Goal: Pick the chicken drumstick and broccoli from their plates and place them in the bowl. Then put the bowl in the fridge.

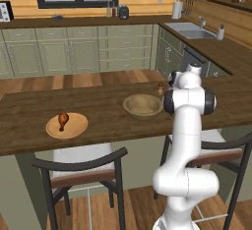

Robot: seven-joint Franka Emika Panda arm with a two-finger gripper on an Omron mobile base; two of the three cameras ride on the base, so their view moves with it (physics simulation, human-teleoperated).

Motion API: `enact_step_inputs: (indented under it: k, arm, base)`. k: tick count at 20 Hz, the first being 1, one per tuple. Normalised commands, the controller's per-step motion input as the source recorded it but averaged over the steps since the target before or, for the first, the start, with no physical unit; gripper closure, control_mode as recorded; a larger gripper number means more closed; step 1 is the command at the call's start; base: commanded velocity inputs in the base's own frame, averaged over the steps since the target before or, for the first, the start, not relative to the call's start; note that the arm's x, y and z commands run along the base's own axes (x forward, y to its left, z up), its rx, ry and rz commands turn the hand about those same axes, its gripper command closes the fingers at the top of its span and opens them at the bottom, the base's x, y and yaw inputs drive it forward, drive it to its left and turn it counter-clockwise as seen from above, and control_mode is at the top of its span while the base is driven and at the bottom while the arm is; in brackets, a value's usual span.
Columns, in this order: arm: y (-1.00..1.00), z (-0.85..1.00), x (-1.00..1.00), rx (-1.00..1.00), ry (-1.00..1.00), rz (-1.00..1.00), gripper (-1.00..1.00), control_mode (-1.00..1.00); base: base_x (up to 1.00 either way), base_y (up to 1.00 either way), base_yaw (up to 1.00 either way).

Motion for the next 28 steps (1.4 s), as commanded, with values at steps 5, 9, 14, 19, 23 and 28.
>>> enact_step_inputs:
  k: [5, 9, 14, 19, 23, 28]
  arm:
    - [0.19, -0.57, 0.23, 0.03, 0.0, 0.0, -1.0, -1.0]
    - [0.14, -0.77, 0.1, 0.07, 0.0, 0.0, -1.0, -1.0]
    - [0.0, -0.65, -0.05, 0.03, 0.0, 0.0, 1.0, -1.0]
    - [0.12, 0.09, -0.28, 0.08, -0.03, 0.0, 1.0, -1.0]
    - [0.27, 0.98, -0.95, 0.06, -0.16, 0.0, 1.0, -1.0]
    - [0.88, 0.61, -0.98, 0.04, -0.16, 0.0, 1.0, -1.0]
  base:
    - [0.0, 0.0, 0.0]
    - [0.0, 0.0, 0.0]
    - [0.0, 0.0, 0.0]
    - [0.0, 0.0, 0.0]
    - [0.0, 0.0, 0.0]
    - [0.0, 0.0, 0.0]
